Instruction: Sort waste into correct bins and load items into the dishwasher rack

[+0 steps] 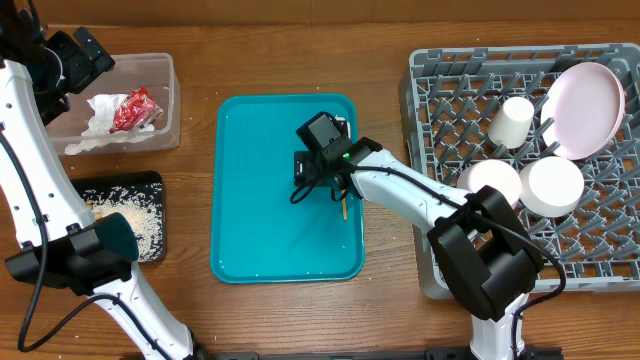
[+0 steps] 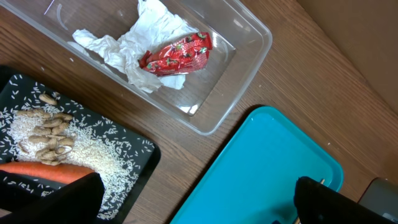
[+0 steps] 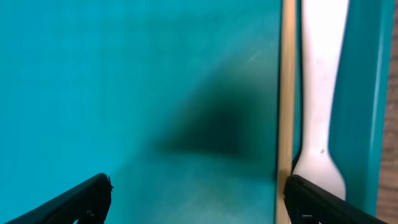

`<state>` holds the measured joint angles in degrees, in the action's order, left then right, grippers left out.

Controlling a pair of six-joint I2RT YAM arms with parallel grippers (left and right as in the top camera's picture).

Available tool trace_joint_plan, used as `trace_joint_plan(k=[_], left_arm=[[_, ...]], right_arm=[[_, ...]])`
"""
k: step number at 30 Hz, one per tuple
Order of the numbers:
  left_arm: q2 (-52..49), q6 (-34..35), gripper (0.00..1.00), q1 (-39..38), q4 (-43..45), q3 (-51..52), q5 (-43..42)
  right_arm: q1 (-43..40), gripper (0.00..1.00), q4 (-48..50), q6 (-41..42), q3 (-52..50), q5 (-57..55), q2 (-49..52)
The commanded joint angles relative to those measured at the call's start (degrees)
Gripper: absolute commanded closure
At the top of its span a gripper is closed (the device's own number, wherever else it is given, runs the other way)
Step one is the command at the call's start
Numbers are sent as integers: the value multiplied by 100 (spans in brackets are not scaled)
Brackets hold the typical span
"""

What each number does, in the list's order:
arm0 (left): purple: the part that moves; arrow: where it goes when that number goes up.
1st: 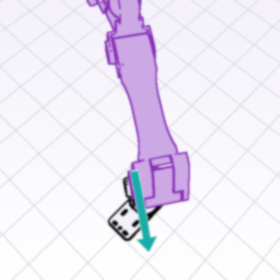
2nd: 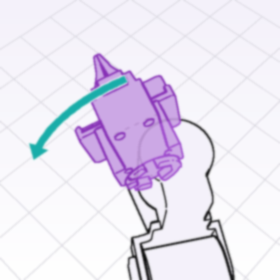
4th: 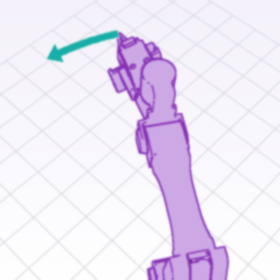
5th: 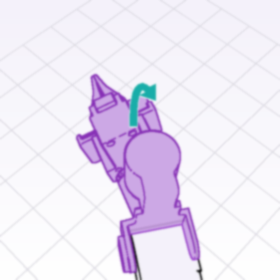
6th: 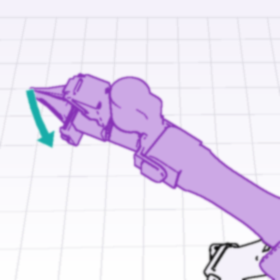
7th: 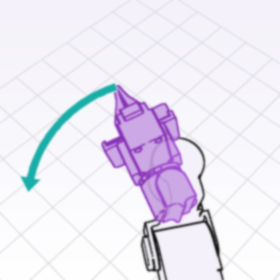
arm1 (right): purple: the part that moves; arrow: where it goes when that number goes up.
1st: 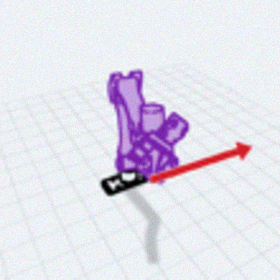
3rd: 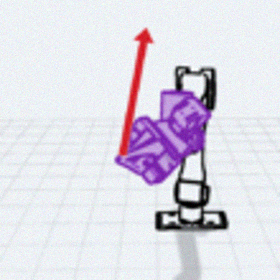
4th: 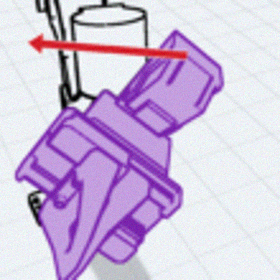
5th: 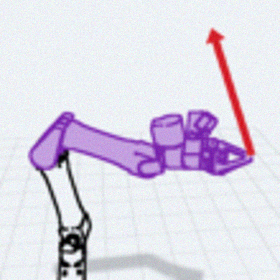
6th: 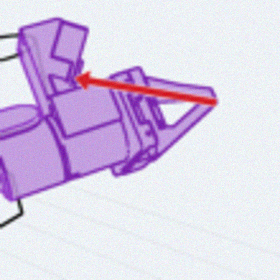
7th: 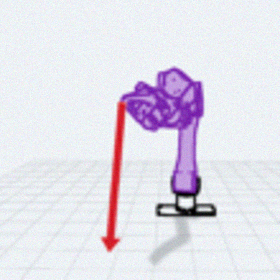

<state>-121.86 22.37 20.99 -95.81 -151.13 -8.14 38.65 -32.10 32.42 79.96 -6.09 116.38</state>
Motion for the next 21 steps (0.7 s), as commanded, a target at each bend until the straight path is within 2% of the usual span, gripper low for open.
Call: trace_joint_plan(k=[1,18,19,21], left_arm=[[0,37,0,-39,9,0,-28],[0,37,0,-39,9,0,-28],[0,37,0,-39,9,0,-28],[0,37,0,-39,7,0,-28]], right_arm=[[-9,8,184,-111,37,-313,0],[-13,10,354,-109,35,-527,332],[-9,13,354,-109,35,-420,332],[-4,27,352,-107,35,-214,334]])
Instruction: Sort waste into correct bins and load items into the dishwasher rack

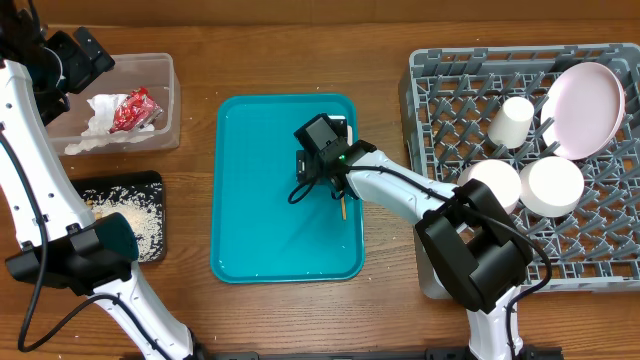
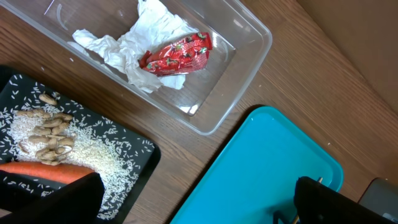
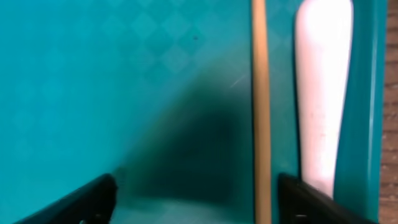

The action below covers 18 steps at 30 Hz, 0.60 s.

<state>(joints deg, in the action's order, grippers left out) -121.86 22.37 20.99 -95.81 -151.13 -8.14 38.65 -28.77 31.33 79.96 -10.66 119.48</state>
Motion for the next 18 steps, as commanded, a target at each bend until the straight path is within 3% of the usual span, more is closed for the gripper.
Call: trace_joint_plan(k=[1,2,7,13,18], left_arm=[[0,37,0,-39,9,0,-28],[0,35,0,-39,9,0,-28],[0,37,0,-39,9,0,-28],[0,37,0,-39,9,0,-28],[0,37,0,-39,9,0,-28]], right_arm=[[-4,35,2,7,35,302,24],[-2,44,-44,24,33,302,24],[-2,64,-238,46,33,330,131],[28,67,-498,-149,35,745,216],[164,79,-671,-166,35,658,216]])
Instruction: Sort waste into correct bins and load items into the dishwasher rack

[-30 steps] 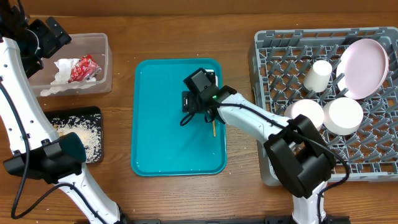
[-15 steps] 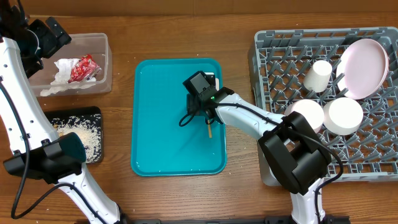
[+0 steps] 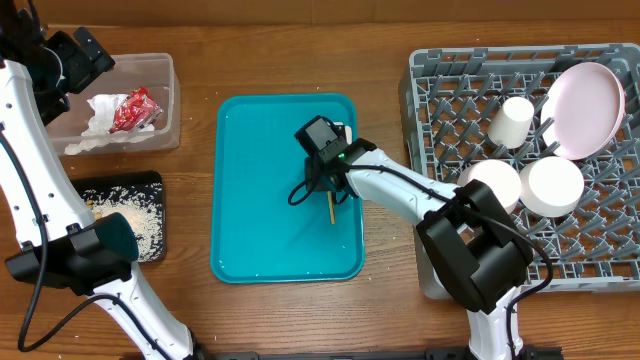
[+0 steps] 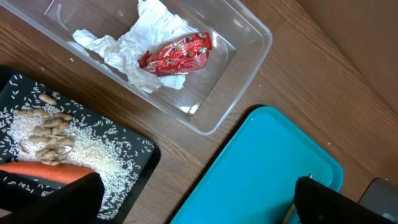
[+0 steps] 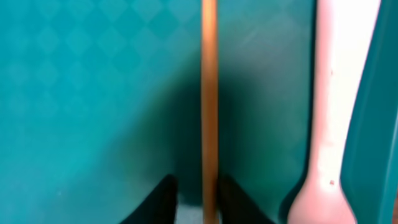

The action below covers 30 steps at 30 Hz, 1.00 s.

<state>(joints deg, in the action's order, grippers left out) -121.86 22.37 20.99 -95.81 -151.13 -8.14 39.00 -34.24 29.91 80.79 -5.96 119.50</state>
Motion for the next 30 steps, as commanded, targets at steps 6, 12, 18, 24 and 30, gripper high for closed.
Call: trace_joint_plan(k=[6,12,18,24,30], left_arm=[[0,37,0,-39,9,0,-28],[0,37,0,-39,9,0,-28],[0,37,0,-39,9,0,-28],[0,37,0,-39,9,0,-28],[0,35,0,-39,9,0,-28]], right_arm=[[151,79,-474,-66,-48,-507,214],[286,77,-529,-457,-48,-323,214],[669,88,-483,-444,-48,-647,214],[678,96,-831,-407,308,-678,201],[343,96,-1847,-402,1620,-699,-76]])
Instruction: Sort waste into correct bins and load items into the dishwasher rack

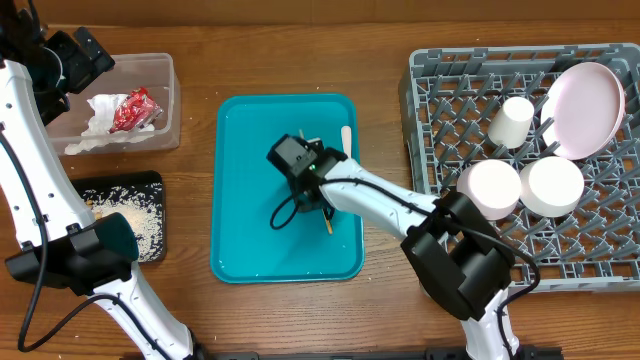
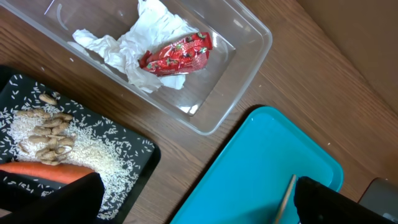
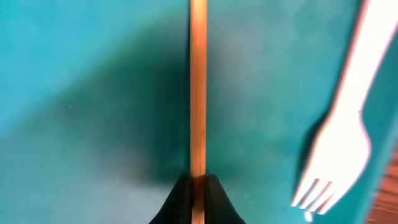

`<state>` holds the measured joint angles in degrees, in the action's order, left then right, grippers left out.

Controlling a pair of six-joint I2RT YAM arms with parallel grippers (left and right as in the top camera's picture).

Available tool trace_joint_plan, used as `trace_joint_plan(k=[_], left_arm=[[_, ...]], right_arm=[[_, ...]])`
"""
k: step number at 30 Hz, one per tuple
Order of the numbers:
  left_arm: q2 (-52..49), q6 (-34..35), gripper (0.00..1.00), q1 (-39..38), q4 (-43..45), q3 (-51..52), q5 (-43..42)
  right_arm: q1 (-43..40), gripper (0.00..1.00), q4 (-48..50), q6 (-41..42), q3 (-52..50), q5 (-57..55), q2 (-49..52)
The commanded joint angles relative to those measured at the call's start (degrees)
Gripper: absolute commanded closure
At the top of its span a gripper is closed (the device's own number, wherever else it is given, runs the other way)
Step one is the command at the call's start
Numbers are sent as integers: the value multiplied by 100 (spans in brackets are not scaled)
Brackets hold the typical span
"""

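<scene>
A thin wooden stick [image 3: 198, 93] runs straight up the right wrist view, and my right gripper [image 3: 198, 190] is shut on its near end. From overhead the right gripper [image 1: 297, 168] is over the middle of the teal tray [image 1: 245, 240], and the stick's tip [image 1: 327, 222] pokes out below it. A white plastic fork [image 3: 339, 146] lies on the tray to the right, also seen as the fork [image 1: 346, 138] near the tray's far right edge. My left gripper [image 2: 193, 208] is open and high over the table's left side, holding nothing.
A clear bin [image 2: 245, 46] holds crumpled tissue [image 2: 143, 43] and a red wrapper [image 2: 177, 53]. A black tray [image 2: 134, 149] carries rice, peanuts and a carrot. The grey dish rack [image 1: 440, 110] on the right holds white cups and a pink plate [image 1: 585, 95].
My right gripper's fingers were nearly together round the stick beside the fork. Now they are shut on it, and gripper and stick sit further left, toward the tray's middle. The left arm has not moved.
My right gripper was open low over the tray, with stick and fork by its right finger. Then the stick lay nearer the middle of the gap, then centred between nearly closed fingers. Now it is gripped and further from the fork.
</scene>
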<state>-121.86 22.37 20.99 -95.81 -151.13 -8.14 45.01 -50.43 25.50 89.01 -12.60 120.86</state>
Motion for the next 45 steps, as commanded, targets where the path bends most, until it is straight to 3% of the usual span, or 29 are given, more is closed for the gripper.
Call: trace_joint_plan(k=[1,5,9,16,19,27,28,30,31,35,37,42,45], left_arm=[[0,37,0,-39,9,0,-28],[0,37,0,-39,9,0,-28],[0,37,0,-39,7,0,-28],[0,37,0,-39,9,0,-28],[0,37,0,-39,9,0,-28],[0,37,0,-39,7,0,-28],[0,37,0,-39,9,0,-28],[0,37,0,-39,7,0,-28],[0,37,0,-39,7,0,-28],[0,35,0,-39,7,0,-28],[0,37,0,-39,9,0,-28],[0,37,0,-39,9,0,-28],[0,37,0,-39,7,0,-28]], right_arm=[[-339,96,-365,39,968,-50,-273],[-894,96,-1115,-33,1775,-361,-608],[-2168,96,-1609,-664,2173,-490,-1150],[-3709,96,-1755,-1967,2157,1377,-957],[-4063,96,-1788,-2260,2153,2022,-761],[-4013,96,-1810,-2251,1932,2039,-114],[-4015,82,-1827,-2249,1908,2037,-114],[-4015,39,-1878,-2232,1910,2020,-116],[-4015,32,-1985,-2229,1932,2020,-116],[-3851,30,-2551,-1526,2500,1657,-352],[-3556,30,-2612,-1429,2625,2076,-619],[-2422,30,-2074,-894,2474,2245,-544],[-1840,27,-1635,-282,2199,1716,-385]])
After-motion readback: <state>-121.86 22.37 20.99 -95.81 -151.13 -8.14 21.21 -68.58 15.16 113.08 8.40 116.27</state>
